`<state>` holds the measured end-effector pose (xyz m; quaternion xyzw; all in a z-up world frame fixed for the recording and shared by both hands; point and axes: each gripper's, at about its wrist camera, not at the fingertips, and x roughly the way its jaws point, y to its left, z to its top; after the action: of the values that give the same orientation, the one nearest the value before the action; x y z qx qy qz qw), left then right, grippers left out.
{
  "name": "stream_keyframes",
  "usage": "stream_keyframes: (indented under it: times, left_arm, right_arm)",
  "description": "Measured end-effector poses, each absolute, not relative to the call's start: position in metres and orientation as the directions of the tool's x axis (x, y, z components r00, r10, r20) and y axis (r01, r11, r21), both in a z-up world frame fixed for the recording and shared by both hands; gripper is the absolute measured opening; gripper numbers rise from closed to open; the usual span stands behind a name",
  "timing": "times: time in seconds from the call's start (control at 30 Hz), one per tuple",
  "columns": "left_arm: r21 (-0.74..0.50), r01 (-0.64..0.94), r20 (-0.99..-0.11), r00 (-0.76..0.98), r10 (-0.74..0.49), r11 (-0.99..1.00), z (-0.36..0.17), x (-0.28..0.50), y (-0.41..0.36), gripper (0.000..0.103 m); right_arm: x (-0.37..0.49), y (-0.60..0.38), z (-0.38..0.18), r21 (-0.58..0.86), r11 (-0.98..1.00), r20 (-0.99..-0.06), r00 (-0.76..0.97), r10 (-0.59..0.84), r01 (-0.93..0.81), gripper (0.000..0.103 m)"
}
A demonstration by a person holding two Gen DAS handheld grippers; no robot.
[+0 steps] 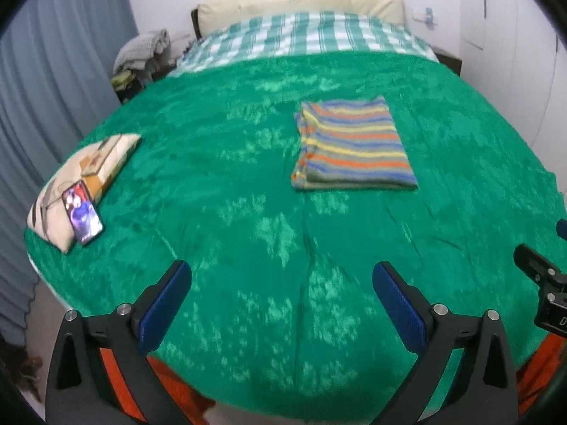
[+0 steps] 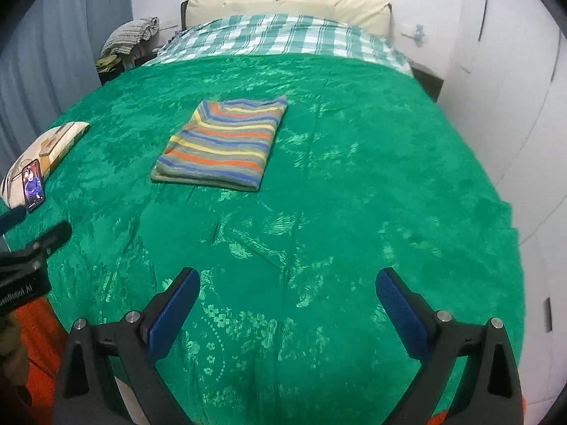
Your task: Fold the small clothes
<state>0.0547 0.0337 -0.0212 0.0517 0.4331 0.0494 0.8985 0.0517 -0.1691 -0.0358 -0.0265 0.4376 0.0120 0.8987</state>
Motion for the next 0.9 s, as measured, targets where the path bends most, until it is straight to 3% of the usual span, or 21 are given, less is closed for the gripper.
stream_keyframes:
  times: [0.3, 0.47, 0.9]
  left_arm:
    - [0.201, -0.08, -0.73, 0.652, 0.204, 0.976, -0.003, 0.043, 0.031, 0.102]
    - [0.17, -0.082, -0.742, 0.645, 0.182, 0.982, -0.001, 0.039, 0.032, 0.102]
    - [0.132, -0.081, -0.716, 0.682, 0.151, 0.988, 0.037, 0.03, 0.03, 0.103]
  right_arm:
    - [0.034, -0.164, -0.011, -0.081, 0.996, -0.755, 0.655, -0.035, -0.039, 0.099]
    - [0.029, -0.165, 0.0, -0.086, 0.996, -0.745, 0.665, -0.041, -0.035, 0.099]
    - [0.03, -0.173, 0.022, 0.022, 0.996, -0.742, 0.666, 0.073, -0.085, 0.099]
